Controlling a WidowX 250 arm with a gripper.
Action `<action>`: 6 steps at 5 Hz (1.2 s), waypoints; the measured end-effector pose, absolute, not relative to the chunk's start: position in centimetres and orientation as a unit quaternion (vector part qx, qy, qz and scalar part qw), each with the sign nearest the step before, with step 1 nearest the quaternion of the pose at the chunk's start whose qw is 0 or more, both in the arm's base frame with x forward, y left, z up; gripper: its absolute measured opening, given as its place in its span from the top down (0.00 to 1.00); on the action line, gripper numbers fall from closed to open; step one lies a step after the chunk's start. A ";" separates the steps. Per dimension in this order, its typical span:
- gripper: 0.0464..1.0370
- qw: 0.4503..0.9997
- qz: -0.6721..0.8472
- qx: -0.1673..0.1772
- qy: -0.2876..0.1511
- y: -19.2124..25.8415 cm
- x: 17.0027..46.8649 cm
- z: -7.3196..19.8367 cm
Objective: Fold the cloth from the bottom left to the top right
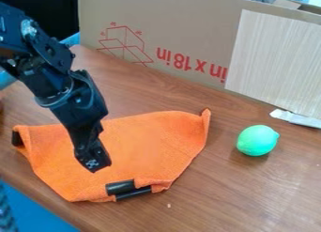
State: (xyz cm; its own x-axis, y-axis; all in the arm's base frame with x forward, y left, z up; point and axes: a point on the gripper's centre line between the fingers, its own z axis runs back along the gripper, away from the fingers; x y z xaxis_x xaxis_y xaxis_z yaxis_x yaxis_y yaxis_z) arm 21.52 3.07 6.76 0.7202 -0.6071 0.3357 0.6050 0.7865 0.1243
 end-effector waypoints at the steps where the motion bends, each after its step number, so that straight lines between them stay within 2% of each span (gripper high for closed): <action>1: 0.04 0.928 -0.326 -0.002 -0.179 3.0 21.3 6.5; 3: 0.04 0.934 -0.307 -0.003 -0.183 6.1 20.2 6.3; 4: 0.04 0.939 -0.300 -0.013 -0.167 8.4 20.0 5.7; 5: 0.04 0.922 -0.353 -0.022 -0.155 10.3 19.3 5.8; 6: 0.04 0.900 -0.411 -0.016 -0.142 12.0 18.3 6.4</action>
